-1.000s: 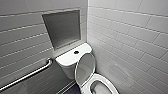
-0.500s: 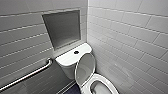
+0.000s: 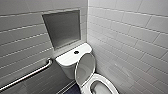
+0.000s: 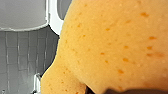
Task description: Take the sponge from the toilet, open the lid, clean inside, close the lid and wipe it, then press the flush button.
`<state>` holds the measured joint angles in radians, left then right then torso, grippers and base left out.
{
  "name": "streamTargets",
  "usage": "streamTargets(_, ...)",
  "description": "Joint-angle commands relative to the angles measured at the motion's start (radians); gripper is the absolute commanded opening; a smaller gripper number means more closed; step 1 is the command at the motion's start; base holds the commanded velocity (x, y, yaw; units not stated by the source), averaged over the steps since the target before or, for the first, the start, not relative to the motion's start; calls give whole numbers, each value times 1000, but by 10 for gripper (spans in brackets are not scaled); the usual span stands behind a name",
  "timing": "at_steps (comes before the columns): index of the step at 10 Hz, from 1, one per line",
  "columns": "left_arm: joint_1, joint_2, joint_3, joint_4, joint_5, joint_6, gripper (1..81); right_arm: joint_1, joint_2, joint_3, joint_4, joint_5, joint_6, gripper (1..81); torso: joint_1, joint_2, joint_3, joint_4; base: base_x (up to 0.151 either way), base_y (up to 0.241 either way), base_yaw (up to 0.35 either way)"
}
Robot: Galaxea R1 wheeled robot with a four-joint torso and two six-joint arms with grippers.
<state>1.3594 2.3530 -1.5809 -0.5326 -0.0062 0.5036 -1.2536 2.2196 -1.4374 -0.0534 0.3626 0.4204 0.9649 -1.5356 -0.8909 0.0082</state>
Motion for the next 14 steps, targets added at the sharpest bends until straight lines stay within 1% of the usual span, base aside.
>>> streamTargets(1,22,32,-37,-107,18,82,811,206,-59,65,-17,-151,3,10,0,0,0,0,0,0,0)
streamTargets(3,51,81,-117,-98,18,85,811,323,-10,8,32,-226,4,10,0,0,0,0,0,0,0)
streamTargets(4,62,103,-151,-95,18,87,811,369,7,-13,50,-247,3,10,0,0,0,0,0,0,0)
streamTargets(6,73,115,-166,-95,18,87,811,476,19,-49,79,-299,4,10,0,0,0,0,0,0,0)
streamTargets(8,80,118,-166,-95,17,87,811,582,66,-98,107,-389,4,10,0,0,0,0,0,0,0)
streamTargets(9,83,118,-166,-96,17,87,811,619,93,-121,113,-407,4,10,0,0,0,0,0,0,0)
streamTargets(10,85,118,-166,-96,17,86,811,654,120,-139,122,-433,4,10,0,0,-34,0,0,0,0)
streamTargets(11,85,118,-168,-98,17,87,811,683,142,-156,124,-453,4,10,0,0,-41,0,0,0,0)
streamTargets(12,85,120,-166,-99,17,85,811,707,168,-176,124,-471,4,10,0,0,-65,0,0,0,0)
streamTargets(13,85,122,-166,-99,17,85,811,730,191,-198,126,-482,7,10,0,0,-79,0,0,0,0)
streamTargets(14,85,122,-168,-99,17,87,811,750,206,-213,124,-496,27,10,64,-100,-56,0,0,0,0)
